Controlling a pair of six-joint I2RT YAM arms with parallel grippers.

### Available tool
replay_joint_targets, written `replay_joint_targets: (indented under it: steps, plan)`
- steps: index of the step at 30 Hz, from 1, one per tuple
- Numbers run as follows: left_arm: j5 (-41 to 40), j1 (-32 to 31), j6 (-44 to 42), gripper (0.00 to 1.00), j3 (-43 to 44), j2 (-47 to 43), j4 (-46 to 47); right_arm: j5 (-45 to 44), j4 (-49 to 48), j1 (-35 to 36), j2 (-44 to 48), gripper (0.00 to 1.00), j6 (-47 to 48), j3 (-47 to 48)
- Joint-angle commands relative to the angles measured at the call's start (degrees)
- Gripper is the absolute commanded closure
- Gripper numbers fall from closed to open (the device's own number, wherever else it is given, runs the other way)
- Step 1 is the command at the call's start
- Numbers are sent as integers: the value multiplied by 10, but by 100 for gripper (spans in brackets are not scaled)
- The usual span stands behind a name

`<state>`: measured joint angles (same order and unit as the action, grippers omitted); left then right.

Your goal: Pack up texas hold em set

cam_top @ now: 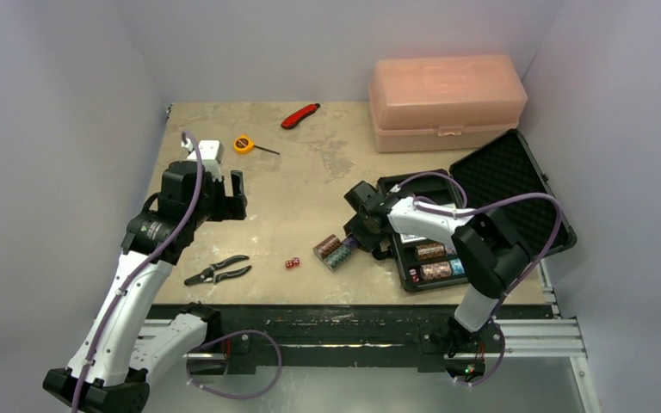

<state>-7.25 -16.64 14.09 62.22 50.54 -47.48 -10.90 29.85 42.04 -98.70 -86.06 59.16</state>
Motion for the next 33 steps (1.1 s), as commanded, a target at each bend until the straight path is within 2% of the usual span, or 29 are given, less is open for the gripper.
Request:
replay_joint_targets:
  steps: [1, 3, 6, 8, 9, 22, 26, 33]
  plan:
    - [2, -2, 3, 16, 6, -9, 12, -4, -6, 1, 25, 50, 2, -16]
    - [2, -2, 3, 16, 5, -10, 12, -3, -6, 1, 26, 54, 4, -16]
    - [1, -2, 3, 16, 5, -12, 13, -3, -8, 1, 34, 69, 3, -23]
    - [1, -2, 3, 16, 5, -12, 12, 2, -14, 1, 44, 93, -1, -32]
    - [1, -2, 3, 16, 5, -12, 12, 10, -17, 1, 49, 100, -3, -35]
    - [-4, -2, 3, 16, 4, -14, 11, -31, 35, 1, 62, 100, 47, 27]
    - [-4, -2, 3, 16, 4, -13, 13, -45, 16, 1, 80, 100, 72, 33]
    - [-7, -2, 3, 16, 4, -14, 12, -56, -73, 1, 152, 100, 123, -4]
